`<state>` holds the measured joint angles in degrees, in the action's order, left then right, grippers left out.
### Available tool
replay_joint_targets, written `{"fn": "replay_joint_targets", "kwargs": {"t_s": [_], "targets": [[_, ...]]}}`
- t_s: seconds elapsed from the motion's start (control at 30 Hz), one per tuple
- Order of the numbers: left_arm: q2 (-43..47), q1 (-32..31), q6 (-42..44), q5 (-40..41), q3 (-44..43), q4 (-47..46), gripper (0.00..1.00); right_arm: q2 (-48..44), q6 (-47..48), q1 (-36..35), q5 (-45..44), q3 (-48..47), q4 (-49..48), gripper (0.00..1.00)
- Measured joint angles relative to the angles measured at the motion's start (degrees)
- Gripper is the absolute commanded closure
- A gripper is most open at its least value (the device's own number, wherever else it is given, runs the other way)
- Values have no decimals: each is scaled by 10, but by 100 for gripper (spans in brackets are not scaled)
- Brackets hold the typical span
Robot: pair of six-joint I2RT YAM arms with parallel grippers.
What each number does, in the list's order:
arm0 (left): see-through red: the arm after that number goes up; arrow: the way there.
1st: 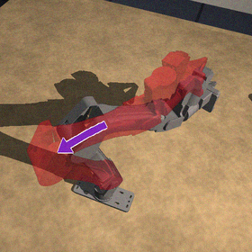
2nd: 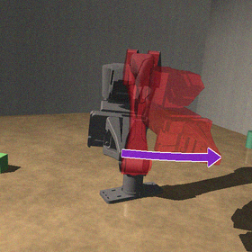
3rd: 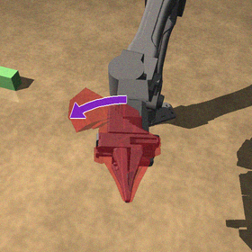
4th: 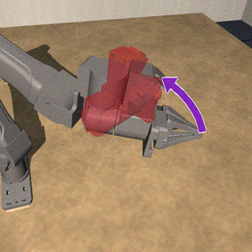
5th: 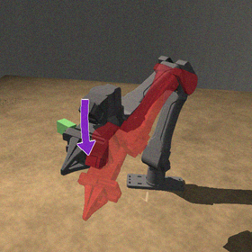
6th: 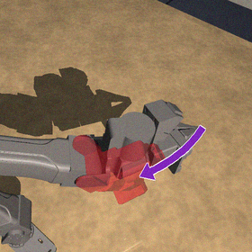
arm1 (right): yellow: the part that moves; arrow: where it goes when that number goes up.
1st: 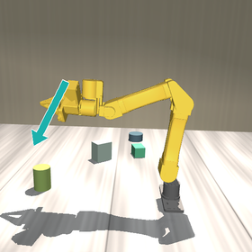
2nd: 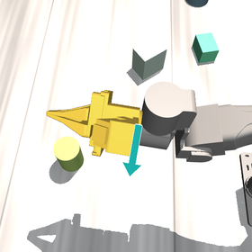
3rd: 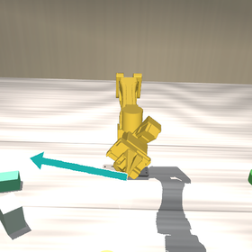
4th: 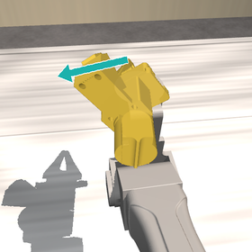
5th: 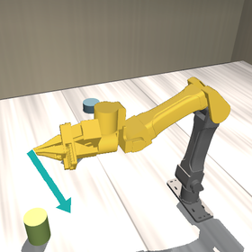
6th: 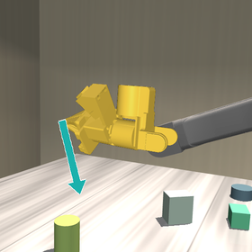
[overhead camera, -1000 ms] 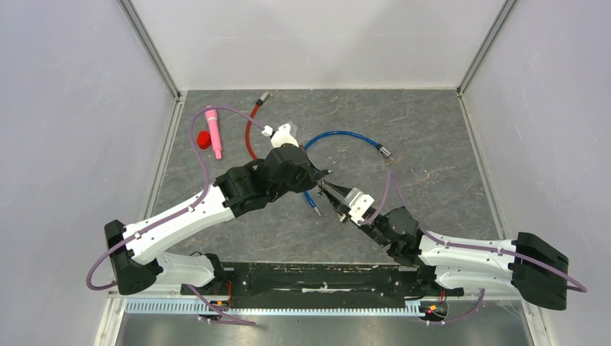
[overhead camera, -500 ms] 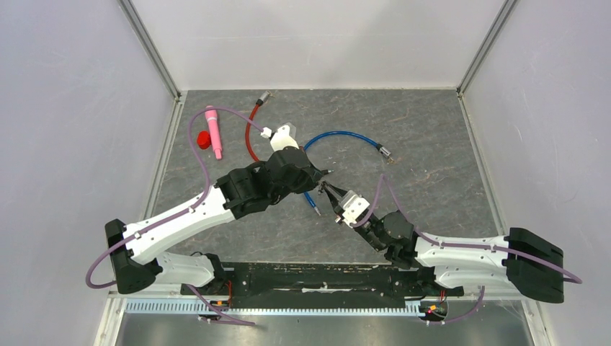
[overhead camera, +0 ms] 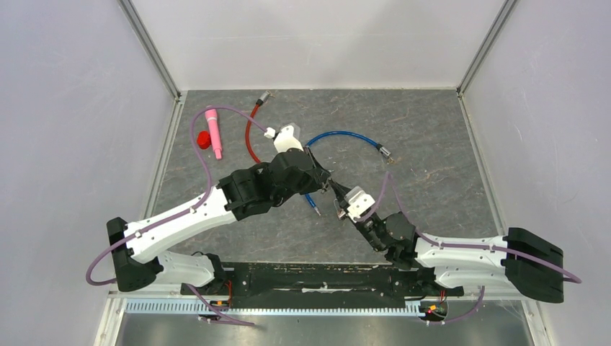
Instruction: Unlock with the key
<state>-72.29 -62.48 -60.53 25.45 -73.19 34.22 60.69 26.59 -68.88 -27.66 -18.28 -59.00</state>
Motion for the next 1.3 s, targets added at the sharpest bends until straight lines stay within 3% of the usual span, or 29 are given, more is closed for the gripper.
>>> {"fn": "replay_joint_targets", "kwargs": {"t_s": [0.1, 0.23, 0.47, 0.7, 0.87, 1.03, 1.3], "targets": [[2, -3, 5, 1, -1, -1, 52, -14, -23, 5, -7, 6, 10, 100], [15, -3, 33, 2, -1, -7, 45, -52, -74, 26, 14, 24, 30, 100], [89, -3, 120, 0, 30, -70, 31, -157, -227, 146, 168, 71, 50, 100], [119, -3, 192, -28, 74, -120, 30, -199, -423, 309, 365, 129, 14, 100], [119, -3, 216, -78, 119, -157, 30, -163, -591, 411, 513, 162, -92, 100], [108, -3, 228, -152, 156, -216, 30, -92, -734, 437, 621, 162, -215, 100], [85, -3, 243, -229, 162, -289, 36, -50, -833, 437, 691, 153, -251, 100]]}}
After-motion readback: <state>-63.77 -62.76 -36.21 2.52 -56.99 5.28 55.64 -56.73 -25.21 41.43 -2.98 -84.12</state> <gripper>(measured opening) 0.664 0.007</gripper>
